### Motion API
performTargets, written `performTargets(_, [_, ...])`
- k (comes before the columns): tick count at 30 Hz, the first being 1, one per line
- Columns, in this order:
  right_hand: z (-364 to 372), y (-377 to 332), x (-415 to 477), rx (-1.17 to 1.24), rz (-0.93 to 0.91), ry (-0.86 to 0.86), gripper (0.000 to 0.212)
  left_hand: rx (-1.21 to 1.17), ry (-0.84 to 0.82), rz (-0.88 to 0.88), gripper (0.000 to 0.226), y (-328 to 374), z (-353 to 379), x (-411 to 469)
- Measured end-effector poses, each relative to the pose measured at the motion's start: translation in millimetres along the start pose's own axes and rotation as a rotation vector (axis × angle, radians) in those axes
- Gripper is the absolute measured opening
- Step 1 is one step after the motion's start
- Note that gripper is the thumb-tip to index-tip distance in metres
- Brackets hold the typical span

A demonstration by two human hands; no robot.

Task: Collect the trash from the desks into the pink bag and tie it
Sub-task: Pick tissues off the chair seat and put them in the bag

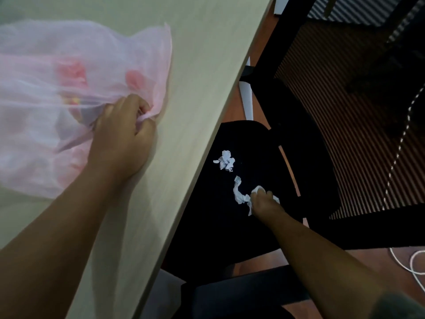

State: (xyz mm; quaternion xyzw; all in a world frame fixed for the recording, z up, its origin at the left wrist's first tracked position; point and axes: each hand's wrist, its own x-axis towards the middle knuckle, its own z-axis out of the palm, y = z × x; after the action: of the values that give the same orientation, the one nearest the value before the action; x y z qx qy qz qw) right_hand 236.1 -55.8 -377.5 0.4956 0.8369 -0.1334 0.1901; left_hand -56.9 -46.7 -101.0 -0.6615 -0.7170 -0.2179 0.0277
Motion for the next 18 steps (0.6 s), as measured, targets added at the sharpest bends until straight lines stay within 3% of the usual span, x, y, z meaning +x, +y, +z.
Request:
performTargets(2, [-7, 0, -8, -0.102, 0.006, 0.032, 0.036, -0.008, 0.004, 0.007, 0.017, 0, 1, 0])
performTargets(5, [-70, -5, -40, -0.335, -0.060, -0.069, 0.024, -0.010, -0.002, -0.034, 0.019, 4, -4, -5])
performTargets(9, [-159, 9, -70, -0.075, 0.052, 0.263, 0.030, -0.176, -0.074, -0.237, 0.005, 22, -34, -16])
performTargets(11, [-208, 14, -86, -0.118, -0.012, 0.359, 0.021, -0.281, -0.086, -0.359, 0.006, 29, -64, -12])
performTargets(15, [-303, -3, -100, -0.452, -0.167, 0.503, 0.009, -0.345, -0.058, -0.450, 0.019, 28, -133, 4])
performTargets(18, [-360, -34, -86, -0.222, -0.254, 0.654, 0.016, -0.389, -0.036, -0.456, 0.024, 21, -171, 15])
